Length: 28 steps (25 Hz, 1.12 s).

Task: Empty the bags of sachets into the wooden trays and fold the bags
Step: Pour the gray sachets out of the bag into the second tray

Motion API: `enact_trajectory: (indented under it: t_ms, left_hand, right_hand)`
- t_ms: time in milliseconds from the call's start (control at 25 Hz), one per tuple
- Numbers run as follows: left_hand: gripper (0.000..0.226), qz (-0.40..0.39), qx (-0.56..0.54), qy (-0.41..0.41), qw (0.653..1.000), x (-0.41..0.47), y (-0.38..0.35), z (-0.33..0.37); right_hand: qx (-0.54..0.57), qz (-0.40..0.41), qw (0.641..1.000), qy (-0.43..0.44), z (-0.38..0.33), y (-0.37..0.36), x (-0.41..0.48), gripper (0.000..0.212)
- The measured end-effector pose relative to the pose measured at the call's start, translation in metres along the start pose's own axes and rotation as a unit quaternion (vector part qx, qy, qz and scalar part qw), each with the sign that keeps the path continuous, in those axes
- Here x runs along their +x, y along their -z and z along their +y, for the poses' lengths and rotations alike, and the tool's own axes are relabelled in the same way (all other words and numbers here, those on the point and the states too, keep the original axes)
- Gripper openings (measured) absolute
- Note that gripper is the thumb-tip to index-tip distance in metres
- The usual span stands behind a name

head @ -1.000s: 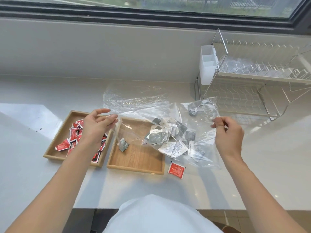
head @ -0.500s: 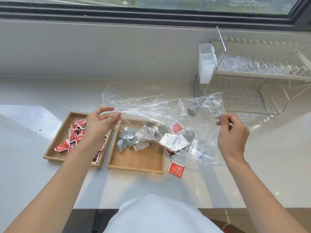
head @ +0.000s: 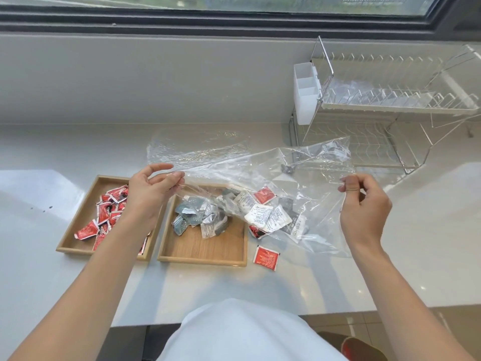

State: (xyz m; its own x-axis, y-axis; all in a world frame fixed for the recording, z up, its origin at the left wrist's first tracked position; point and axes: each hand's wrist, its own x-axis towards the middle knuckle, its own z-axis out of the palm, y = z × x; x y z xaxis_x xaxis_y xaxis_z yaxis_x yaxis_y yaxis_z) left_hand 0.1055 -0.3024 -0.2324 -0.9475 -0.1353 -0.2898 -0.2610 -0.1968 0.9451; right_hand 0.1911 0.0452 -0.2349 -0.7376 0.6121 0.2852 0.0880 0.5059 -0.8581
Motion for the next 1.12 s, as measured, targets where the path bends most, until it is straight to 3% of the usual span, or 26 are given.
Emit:
enact_trajectory:
  t_ms: [320,520,1120]
  left_hand:
    - [0.028,0.000,-0.015,-0.010,1.000,-0.004,0.002,0.010]
    - [0.025,0.011,-0.017,-0.016,1.000,-0.011,0.016,0.006]
    - [0.019,0.059,-0.020,0.023,0.998,-0.034,0.064,-0.027]
  right_hand:
    - [0.001,-0.002,1.000,0.003,-0.005,0.010,-0.006,0.018]
    - [-0.005,-0.044,0.999,0.001,-0.011,0.004,-0.006,0.019]
    - [-0.094,-0.144,0.978,0.120,-0.037,-0.008,0.010,0.019]
